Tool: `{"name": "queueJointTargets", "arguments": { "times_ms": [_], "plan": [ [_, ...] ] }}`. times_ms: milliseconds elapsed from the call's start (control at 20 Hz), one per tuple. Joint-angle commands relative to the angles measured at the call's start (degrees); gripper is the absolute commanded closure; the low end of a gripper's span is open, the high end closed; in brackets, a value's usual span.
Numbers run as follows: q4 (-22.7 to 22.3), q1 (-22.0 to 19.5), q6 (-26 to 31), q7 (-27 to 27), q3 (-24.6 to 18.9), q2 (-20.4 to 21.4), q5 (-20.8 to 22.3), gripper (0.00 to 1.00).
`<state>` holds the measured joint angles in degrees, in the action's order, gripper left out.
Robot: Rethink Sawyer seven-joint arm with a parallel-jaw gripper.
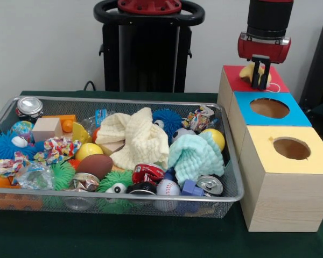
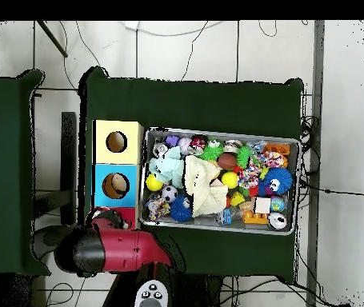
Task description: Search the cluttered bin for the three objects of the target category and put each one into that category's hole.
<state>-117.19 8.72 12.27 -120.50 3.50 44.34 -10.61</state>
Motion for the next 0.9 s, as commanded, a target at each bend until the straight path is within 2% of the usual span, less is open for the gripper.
{"name": "queueJointTargets", "arguments": {
  "times_ms": [50,250,550,900],
  "plan": [
    [-5.45,0.91,-5.57,-15.88,-0.61,-4.5,-4.14,1.0],
    [-7.06,1.12,-6.37,-15.33,-0.83,-3.81,-4.93,1.0],
    [-9.65,2.16,-4.51,-14.38,-0.22,-0.54,-6.06,1.0],
    [-12.26,1.89,-7.14,-14.2,-1.12,-0.1,-6.3,1.0]
  ]
}}
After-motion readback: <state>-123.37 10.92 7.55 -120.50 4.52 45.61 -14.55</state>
